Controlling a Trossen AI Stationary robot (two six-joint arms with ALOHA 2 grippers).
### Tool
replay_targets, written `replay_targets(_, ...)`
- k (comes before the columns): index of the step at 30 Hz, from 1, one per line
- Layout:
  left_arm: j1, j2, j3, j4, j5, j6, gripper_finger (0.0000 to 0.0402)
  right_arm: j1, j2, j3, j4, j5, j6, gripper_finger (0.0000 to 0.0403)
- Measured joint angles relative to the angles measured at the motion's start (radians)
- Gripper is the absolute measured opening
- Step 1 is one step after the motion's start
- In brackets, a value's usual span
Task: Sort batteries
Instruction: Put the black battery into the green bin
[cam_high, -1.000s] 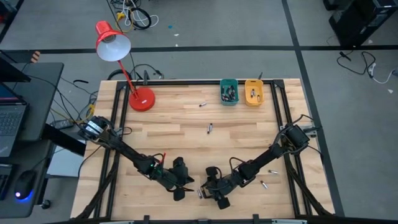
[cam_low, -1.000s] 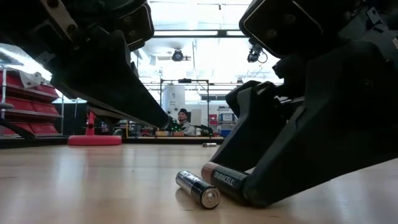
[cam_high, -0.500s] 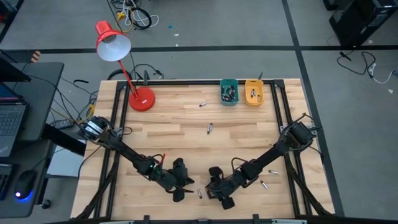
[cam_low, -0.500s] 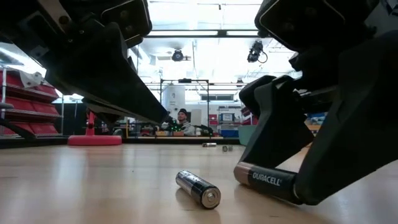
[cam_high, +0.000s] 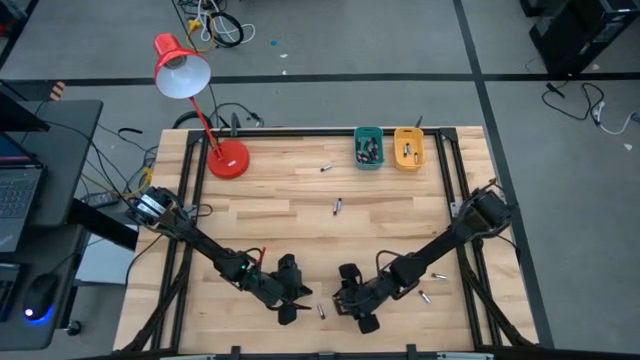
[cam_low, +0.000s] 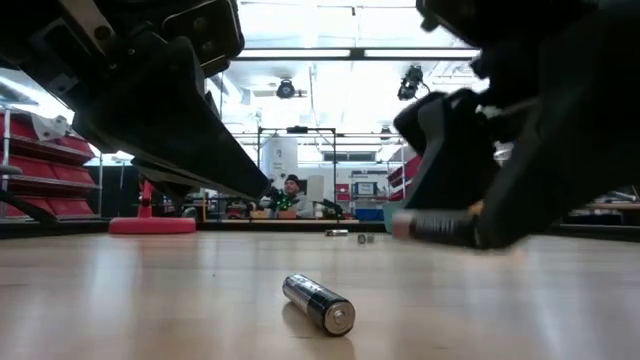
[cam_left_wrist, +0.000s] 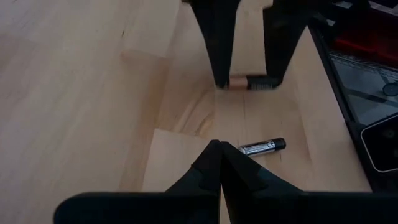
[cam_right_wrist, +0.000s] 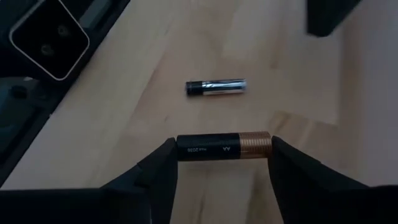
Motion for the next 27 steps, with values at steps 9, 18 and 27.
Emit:
replay_targets(9, 0.0, 0.0, 0.0, 0.0, -0.031, 0.006, 0.0015, -0.002, -0.122, 0.0, -0.199, 0.101, 0.009, 0.0209)
replay_targets(18, 0.001, 0.0, 0.0, -0.002, -0.107, 0.028, 0.0015, -0.002, -0.23, 0.0, -0.365, 0.233, 0.044, 0.0209)
replay_targets(27, 0.003, 0.0, 0.0, -0.001, -0.138, 0.14, 0.0015, -0.017, -0.324, 0.0, -0.617, 0.374, 0.095, 0.0209)
